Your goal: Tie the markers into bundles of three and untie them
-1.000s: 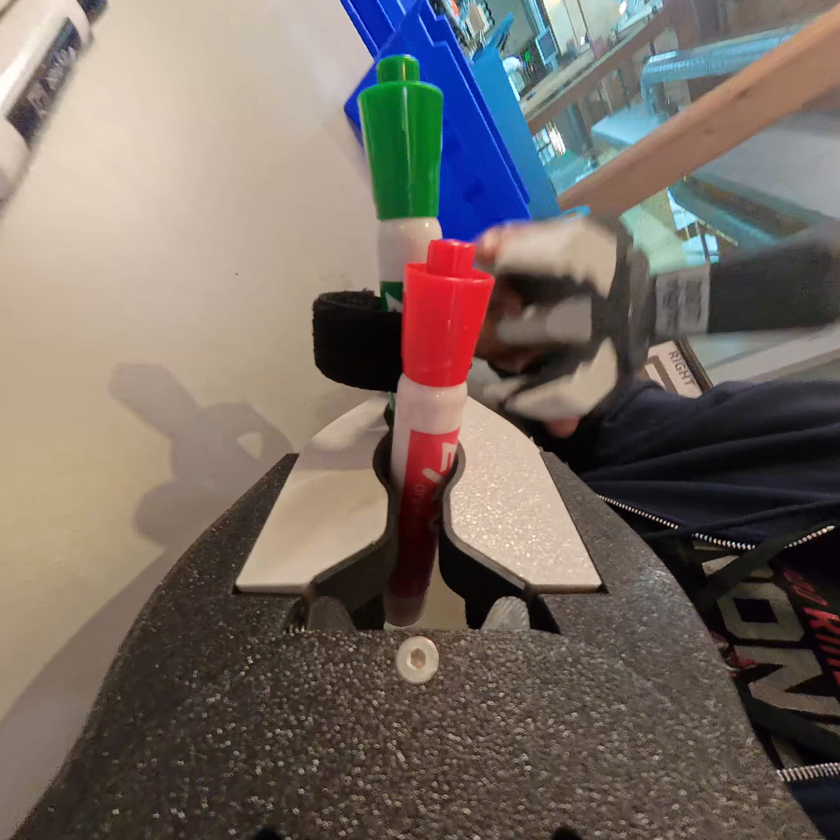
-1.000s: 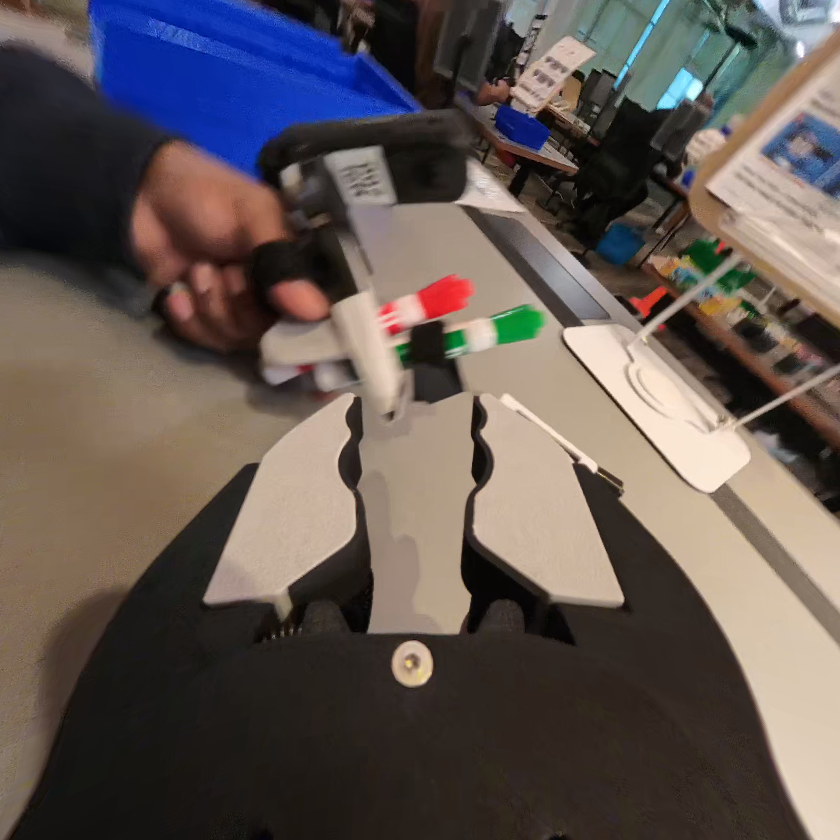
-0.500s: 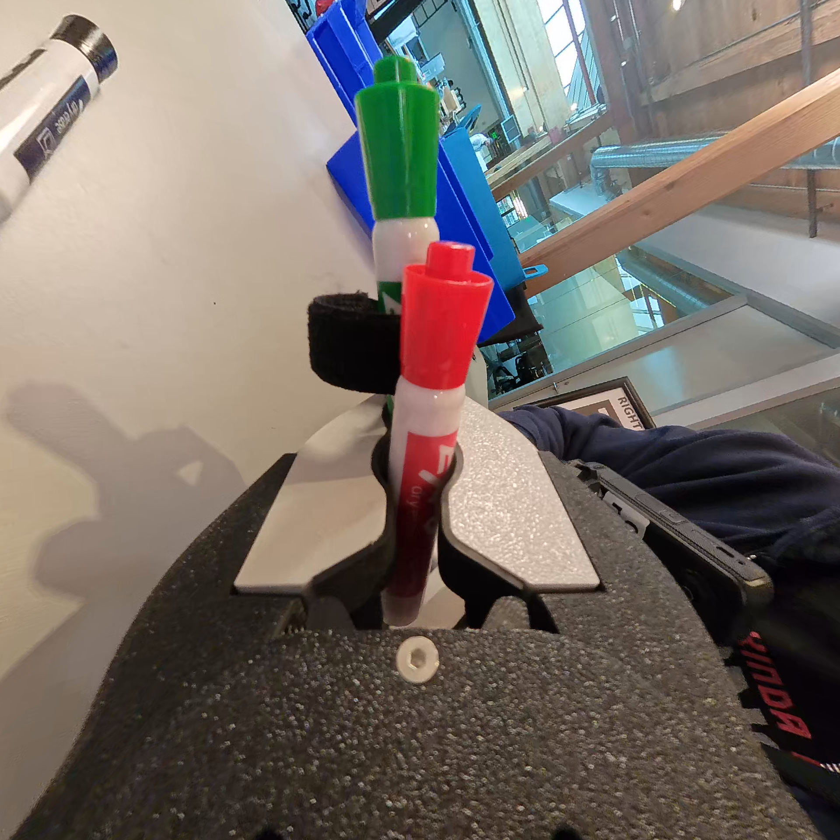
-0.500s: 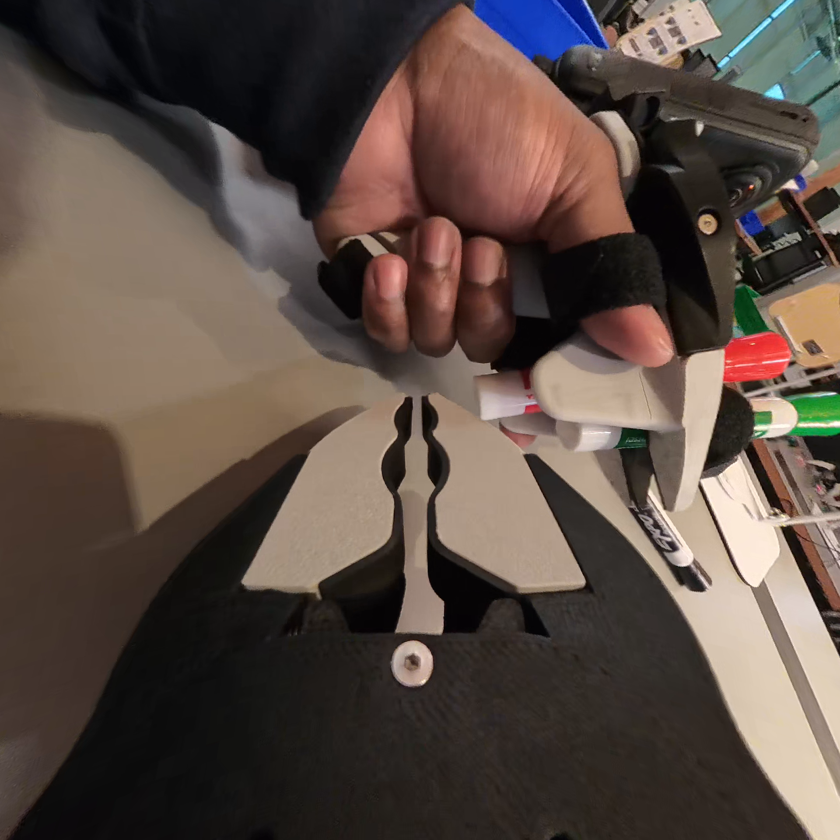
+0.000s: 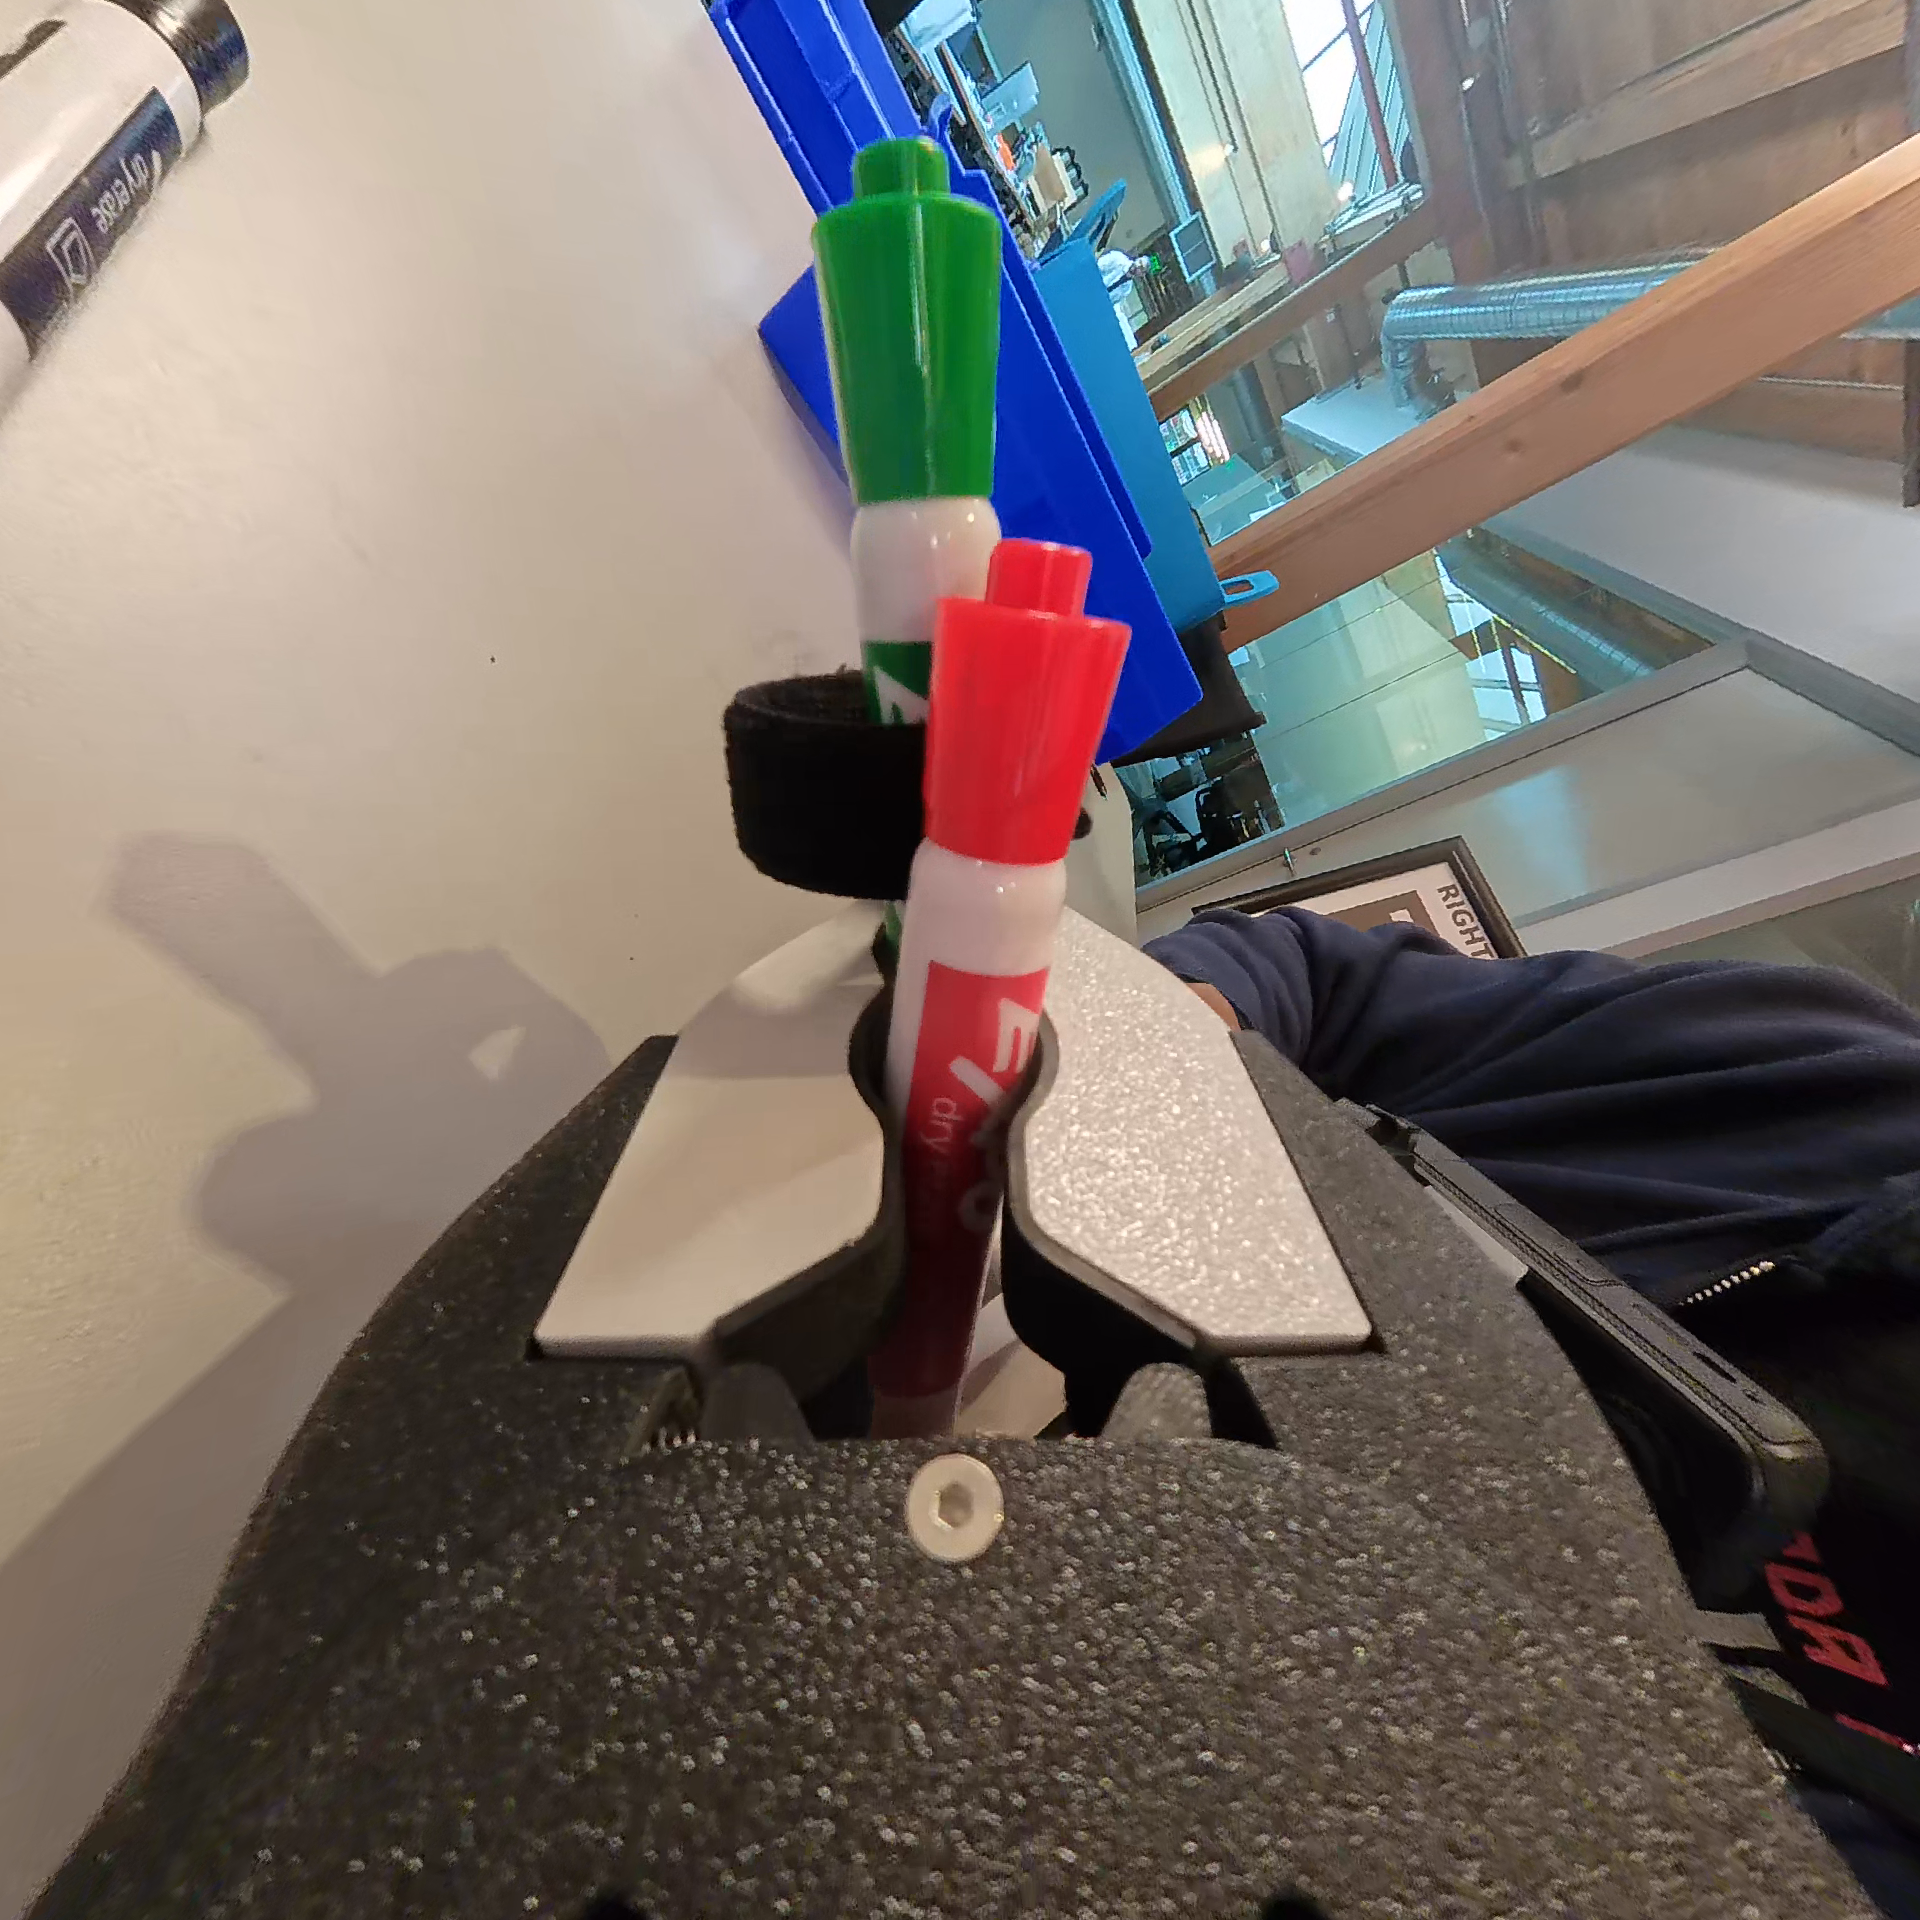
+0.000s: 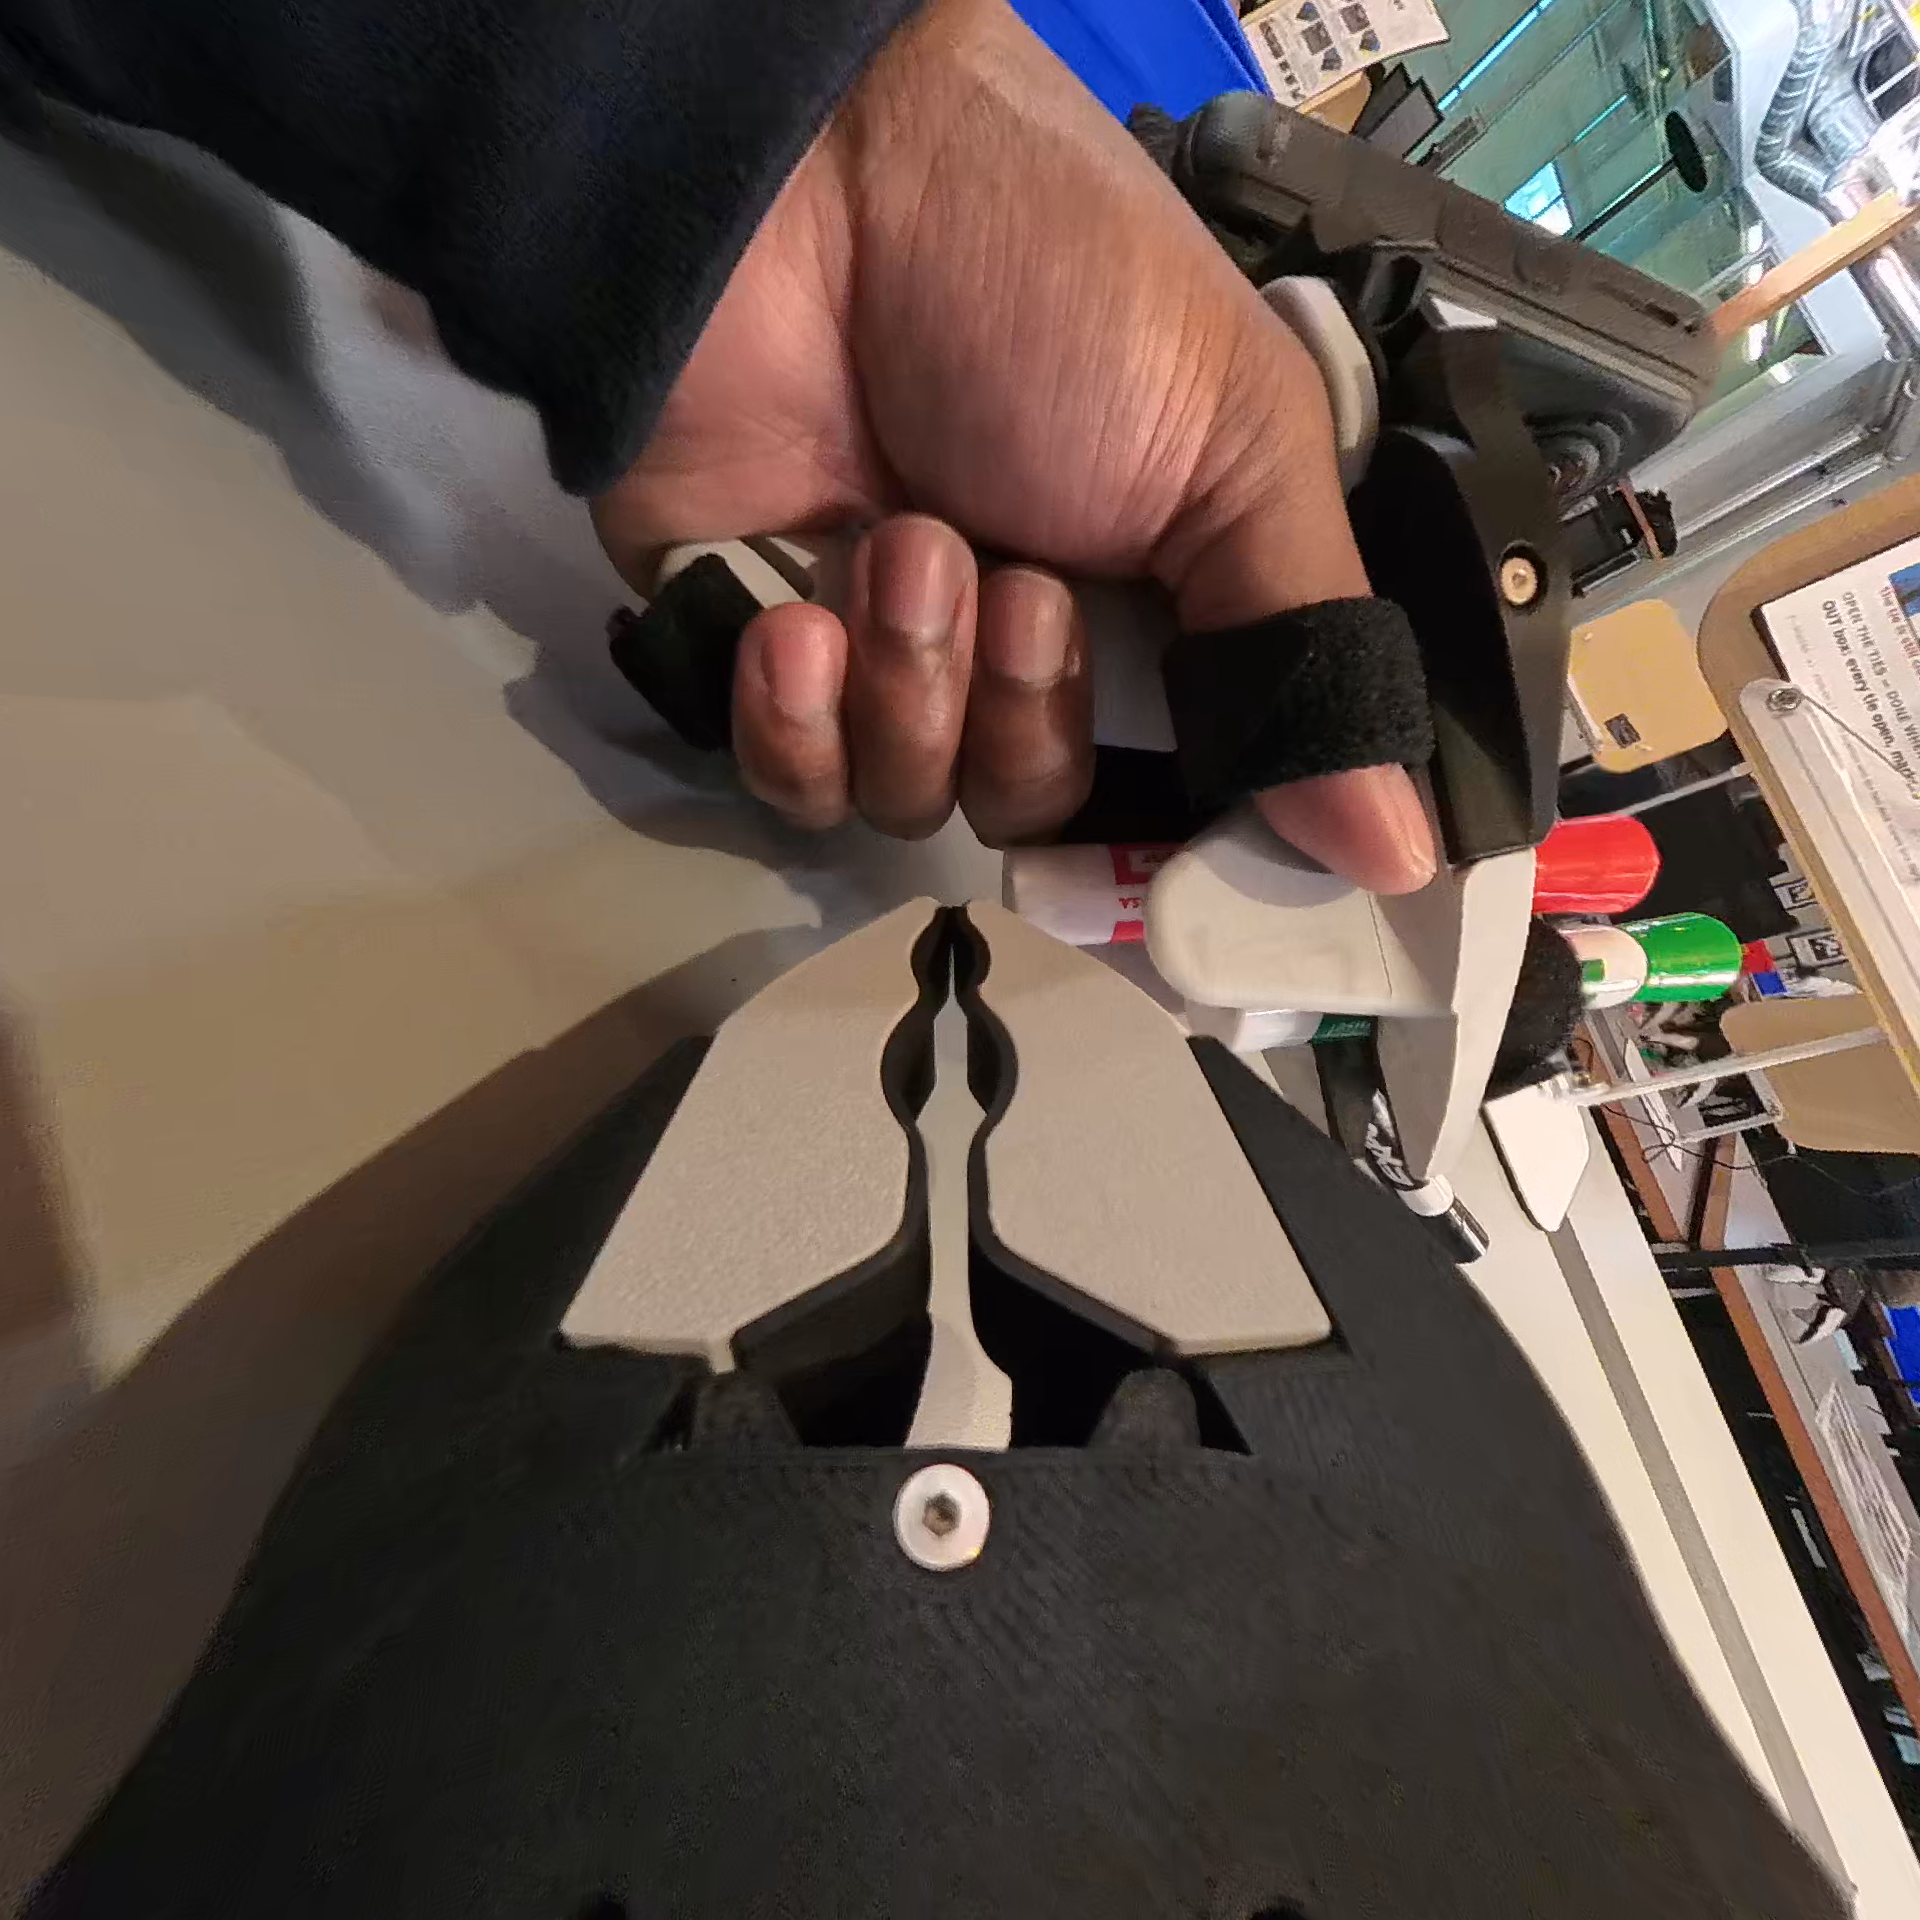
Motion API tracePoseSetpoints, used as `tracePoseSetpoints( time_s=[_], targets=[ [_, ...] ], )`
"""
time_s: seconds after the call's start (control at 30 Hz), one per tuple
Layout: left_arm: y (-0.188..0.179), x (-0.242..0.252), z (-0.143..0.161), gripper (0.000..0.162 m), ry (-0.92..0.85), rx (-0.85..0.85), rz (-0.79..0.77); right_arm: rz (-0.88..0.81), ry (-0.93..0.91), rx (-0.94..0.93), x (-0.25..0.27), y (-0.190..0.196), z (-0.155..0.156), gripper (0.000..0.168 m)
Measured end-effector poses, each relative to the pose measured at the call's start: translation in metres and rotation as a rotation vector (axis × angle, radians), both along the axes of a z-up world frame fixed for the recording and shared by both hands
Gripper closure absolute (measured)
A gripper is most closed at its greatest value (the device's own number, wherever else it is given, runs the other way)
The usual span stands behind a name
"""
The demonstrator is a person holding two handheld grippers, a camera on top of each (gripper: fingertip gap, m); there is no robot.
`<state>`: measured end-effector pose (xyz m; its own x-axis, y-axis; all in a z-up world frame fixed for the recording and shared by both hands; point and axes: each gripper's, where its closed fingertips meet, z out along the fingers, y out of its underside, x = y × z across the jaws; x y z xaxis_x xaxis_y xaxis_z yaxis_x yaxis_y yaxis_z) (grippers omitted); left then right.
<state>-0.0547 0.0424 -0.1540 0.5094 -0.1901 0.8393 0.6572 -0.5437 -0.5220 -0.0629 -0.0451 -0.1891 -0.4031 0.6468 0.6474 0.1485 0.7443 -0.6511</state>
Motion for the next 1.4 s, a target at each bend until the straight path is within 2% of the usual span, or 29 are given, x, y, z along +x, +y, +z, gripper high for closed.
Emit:
tracePoseSetpoints(
  time_s=[0.37, 0.57, 0.67, 0.73, 0.8, 0.87, 0.97, 1.1, 1.23, 1.4],
  targets=[
    [0.000, 0.005, 0.003, 0.147, -0.002, 0.024, -0.017, -0.096, 0.034, -0.015, -0.006, 0.020, 0.005, 0.168],
    [-0.002, 0.005, 0.002, 0.147, 0.037, 0.029, -0.038, -0.015, 0.021, 0.004, 0.002, 0.014, 0.003, 0.165],
    [-0.003, 0.004, 0.001, 0.147, 0.068, 0.025, -0.049, 0.106, -0.029, 0.038, 0.016, 0.019, -0.005, 0.162],
    [-0.005, 0.004, 0.001, 0.147, 0.078, 0.024, -0.065, 0.215, -0.049, 0.056, 0.030, 0.029, -0.006, 0.162],
    [-0.007, 0.006, -0.001, 0.147, 0.073, 0.015, -0.087, 0.232, -0.057, 0.012, 0.035, 0.051, 0.000, 0.162],
    [-0.008, 0.010, -0.003, 0.147, 0.057, -0.005, -0.115, 0.206, -0.040, -0.099, 0.031, 0.077, 0.014, 0.156],
    [-0.009, 0.017, -0.008, 0.147, 0.000, -0.040, -0.142, 0.218, -0.038, -0.259, 0.023, 0.099, 0.034, 0.135],
    [-0.009, 0.030, -0.007, 0.147, -0.114, -0.049, -0.178, 0.275, -0.045, -0.212, 0.016, 0.098, 0.031, 0.122],
    [-0.009, 0.040, -0.005, 0.147, -0.180, -0.051, -0.202, 0.276, -0.073, -0.177, 0.017, 0.089, 0.014, 0.118],
    [-0.009, 0.044, -0.007, 0.147, -0.212, -0.069, -0.208, 0.255, -0.084, -0.180, 0.015, 0.086, 0.010, 0.127]
  ],
)
